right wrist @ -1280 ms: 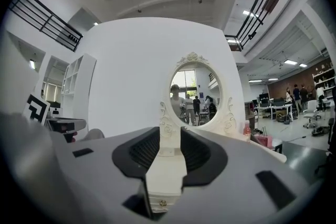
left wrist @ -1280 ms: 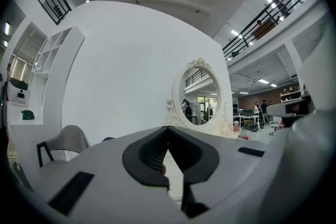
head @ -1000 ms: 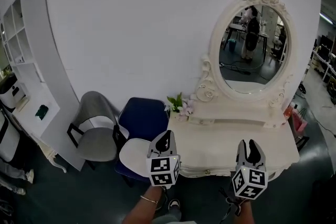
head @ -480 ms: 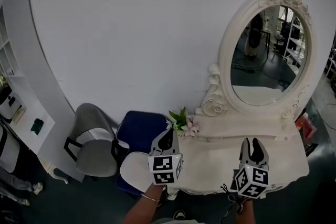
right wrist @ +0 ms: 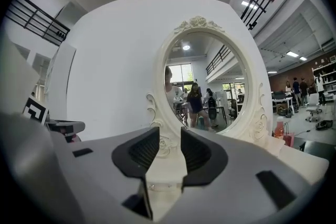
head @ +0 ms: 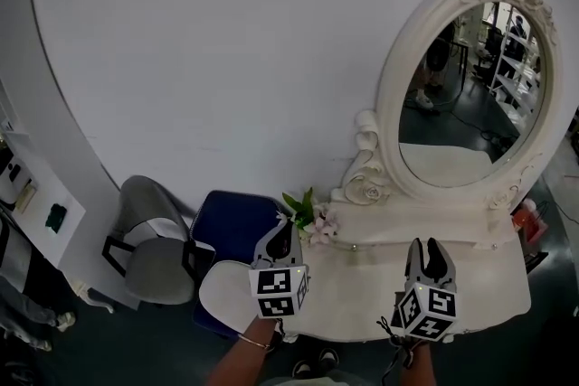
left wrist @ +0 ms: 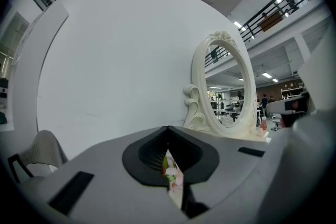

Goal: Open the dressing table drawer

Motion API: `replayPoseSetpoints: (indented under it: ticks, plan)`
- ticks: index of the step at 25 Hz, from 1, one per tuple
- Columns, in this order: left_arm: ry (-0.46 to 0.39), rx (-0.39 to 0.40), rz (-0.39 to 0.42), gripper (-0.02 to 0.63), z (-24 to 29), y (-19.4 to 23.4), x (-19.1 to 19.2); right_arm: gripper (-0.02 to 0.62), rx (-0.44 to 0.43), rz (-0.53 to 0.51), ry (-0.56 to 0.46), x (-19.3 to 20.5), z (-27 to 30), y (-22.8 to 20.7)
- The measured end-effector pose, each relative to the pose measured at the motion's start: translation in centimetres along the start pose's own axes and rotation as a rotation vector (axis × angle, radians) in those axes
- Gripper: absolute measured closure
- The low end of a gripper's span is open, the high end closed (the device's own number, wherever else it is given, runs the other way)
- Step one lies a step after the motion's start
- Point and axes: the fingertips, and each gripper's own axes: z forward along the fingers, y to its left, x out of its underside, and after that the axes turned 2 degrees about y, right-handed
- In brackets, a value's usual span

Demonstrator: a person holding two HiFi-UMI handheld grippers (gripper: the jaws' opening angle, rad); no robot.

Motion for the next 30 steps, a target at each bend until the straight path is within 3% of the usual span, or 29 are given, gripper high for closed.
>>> replayPoseSetpoints:
  ticks: [6,11,22,30]
  plan:
    - [0.004,-0.019,0.002,0.600,0.6,-0.2,-0.1,0.460,-0.040,-0.014,0.001,-0.7,1.6,0.3]
    - [0.058,-0.045,-0.011,0.600,0.3,0.1,2.1,0.460,-0.083,-0.018,0.047,0.7,2.6,1.4]
    - [0.266,-0.094,-0.039,0.600,-0.9,1.8,12.9,0.460,-0.124,0.032,0.246,11.3,3.8,2.9]
    - [0.352,-0.096,-0.050,0.599,-1.4,2.7,18.7,0.456,-0.122,0.035,0.353,17.9,3.6,3.3]
